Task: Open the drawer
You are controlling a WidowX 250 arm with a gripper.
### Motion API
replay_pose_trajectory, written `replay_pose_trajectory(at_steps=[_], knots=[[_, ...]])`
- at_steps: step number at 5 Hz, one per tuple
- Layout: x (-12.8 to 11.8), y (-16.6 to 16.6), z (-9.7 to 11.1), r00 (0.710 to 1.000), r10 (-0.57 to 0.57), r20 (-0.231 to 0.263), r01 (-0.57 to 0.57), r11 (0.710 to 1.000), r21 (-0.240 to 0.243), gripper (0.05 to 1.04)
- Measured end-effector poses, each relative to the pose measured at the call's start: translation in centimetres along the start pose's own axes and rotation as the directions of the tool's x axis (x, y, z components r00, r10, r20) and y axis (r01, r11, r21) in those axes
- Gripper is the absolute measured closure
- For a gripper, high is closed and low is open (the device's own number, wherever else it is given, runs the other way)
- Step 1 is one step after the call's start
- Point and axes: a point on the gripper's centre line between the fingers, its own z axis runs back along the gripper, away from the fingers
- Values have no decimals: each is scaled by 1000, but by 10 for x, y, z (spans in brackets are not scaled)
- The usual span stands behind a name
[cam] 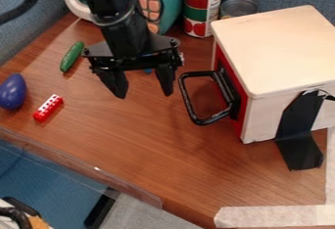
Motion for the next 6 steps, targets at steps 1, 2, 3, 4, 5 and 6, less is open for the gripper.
replay_pose_trajectory(at_steps=[1, 2, 3, 4, 5, 6], knots=[[11, -1, -13, 999, 49, 11, -49, 999, -15, 82], [23, -6, -22, 996, 93, 16, -92, 995, -38, 82], [29, -10, -33, 987, 158, 15, -157, 986, -60, 82], [34, -19, -40, 979, 197, 41, -193, 978, -83, 82], [34, -24, -49, 970, 240, 42, -235, 967, -99, 82], [27, -28, -64, 963, 268, 34, -264, 960, -93, 82]])
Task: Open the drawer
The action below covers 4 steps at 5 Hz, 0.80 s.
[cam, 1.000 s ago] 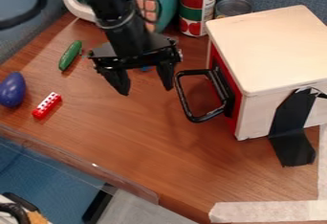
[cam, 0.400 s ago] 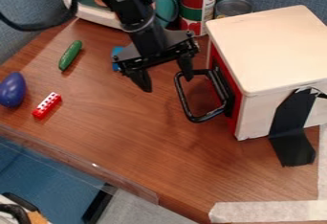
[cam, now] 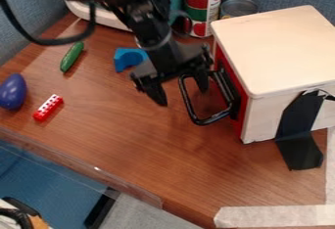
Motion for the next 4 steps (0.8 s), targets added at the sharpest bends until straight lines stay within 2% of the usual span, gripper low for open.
replay_pose_trajectory(at_steps=[2, 4], knots=[[-5, 1, -20, 1000, 23, -9, -23, 999, 23, 112], [-3, 4, -28, 1000, 26, -1, -26, 999, 34, 729]])
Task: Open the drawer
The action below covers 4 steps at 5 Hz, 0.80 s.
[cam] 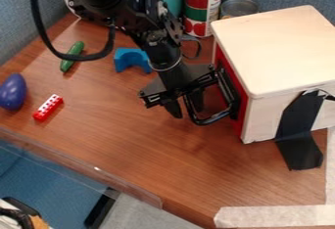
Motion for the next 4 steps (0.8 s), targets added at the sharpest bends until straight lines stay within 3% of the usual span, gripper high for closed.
replay_pose_trajectory(at_steps=[1, 4], knots=[[1, 7, 3, 1000, 20, 7, -20, 1000, -3, 920], [-1, 51, 17, 1000, 24, 4, -24, 999, 37, 955]])
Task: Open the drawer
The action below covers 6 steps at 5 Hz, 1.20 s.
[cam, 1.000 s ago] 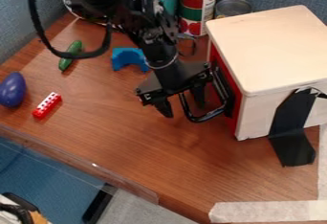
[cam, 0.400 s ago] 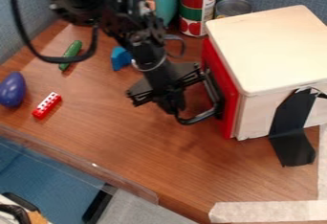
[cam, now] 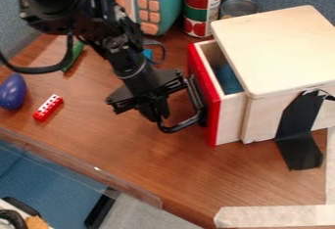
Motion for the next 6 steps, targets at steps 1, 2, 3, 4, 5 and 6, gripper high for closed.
replay_pose_trajectory(at_steps=[1, 2, 3, 4, 5, 6], knots=[[-1, 6, 2, 1000, -9, -4, 9, 1000, 4, 955], [-3, 14, 5, 1000, -15, -18, 15, 1000, 13, 955], [-4, 18, 9, 1000, -19, -18, 19, 1000, 11, 955], [-4, 25, 12, 999, -21, -31, 21, 1000, 14, 955], [-3, 32, 14, 999, -29, -46, 30, 999, 17, 955], [-4, 37, 15, 997, -34, -62, 35, 999, 21, 955]])
